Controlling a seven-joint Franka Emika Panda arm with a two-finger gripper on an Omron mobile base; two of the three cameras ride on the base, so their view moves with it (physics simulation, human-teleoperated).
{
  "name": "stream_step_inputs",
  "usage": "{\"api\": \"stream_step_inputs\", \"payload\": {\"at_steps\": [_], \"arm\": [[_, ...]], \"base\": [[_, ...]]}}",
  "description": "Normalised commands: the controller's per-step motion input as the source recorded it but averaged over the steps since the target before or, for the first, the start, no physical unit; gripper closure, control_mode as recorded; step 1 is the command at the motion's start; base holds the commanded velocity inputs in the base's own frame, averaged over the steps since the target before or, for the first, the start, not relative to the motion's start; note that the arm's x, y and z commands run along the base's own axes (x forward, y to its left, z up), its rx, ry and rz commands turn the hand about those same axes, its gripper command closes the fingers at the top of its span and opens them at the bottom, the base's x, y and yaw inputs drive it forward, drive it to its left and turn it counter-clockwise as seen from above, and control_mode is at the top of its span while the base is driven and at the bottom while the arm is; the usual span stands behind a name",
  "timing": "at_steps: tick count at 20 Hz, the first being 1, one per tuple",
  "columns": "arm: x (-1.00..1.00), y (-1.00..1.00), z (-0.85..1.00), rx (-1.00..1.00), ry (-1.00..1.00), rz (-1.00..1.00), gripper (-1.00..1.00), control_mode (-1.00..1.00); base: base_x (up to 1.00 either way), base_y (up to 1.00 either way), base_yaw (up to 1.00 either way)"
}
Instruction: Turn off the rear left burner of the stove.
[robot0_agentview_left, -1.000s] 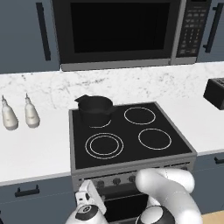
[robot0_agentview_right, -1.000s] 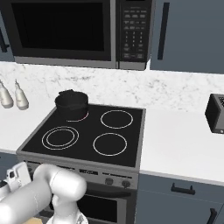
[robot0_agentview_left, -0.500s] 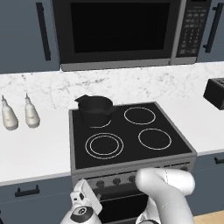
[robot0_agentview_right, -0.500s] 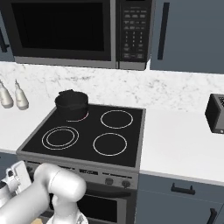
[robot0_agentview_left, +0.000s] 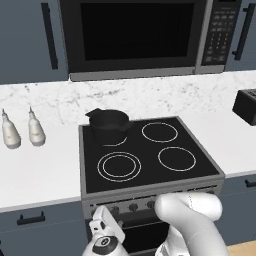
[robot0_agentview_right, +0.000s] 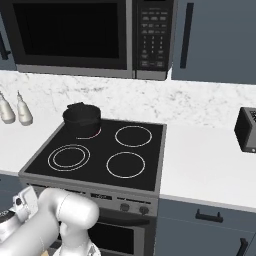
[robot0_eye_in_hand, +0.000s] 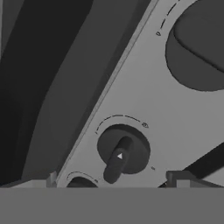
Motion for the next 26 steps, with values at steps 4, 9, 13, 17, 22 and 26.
{"api": "stream_step_inputs", "payload": {"at_steps": [4, 9, 13, 17, 22, 26], "arm": [[0.46, -0.05, 0.0, 0.0, 0.0, 0.01, -1.0, -1.0], [0.39, 0.02, 0.0, 0.0, 0.0, 0.0, -1.0, -1.0], [0.0, 0.19, -0.05, -0.01, 0.0, 0.03, -1.0, -1.0], [0.0, 0.1, -0.13, -0.01, 0.01, 0.04, -1.0, -1.0], [0.0, 0.26, -0.19, -0.07, 0.0, 0.09, -1.0, -1.0], [0.15, 0.0, 0.0, 0.0, 0.04, 0.1, -1.0, -1.0]], "base": [[0.0, 0.0, 0.0], [0.0, 0.0, 0.0], [0.0, 0.0, 0.0], [0.0, 0.0, 0.0], [0.0, 0.0, 0.0], [0.0, 0.0, 0.0]]}}
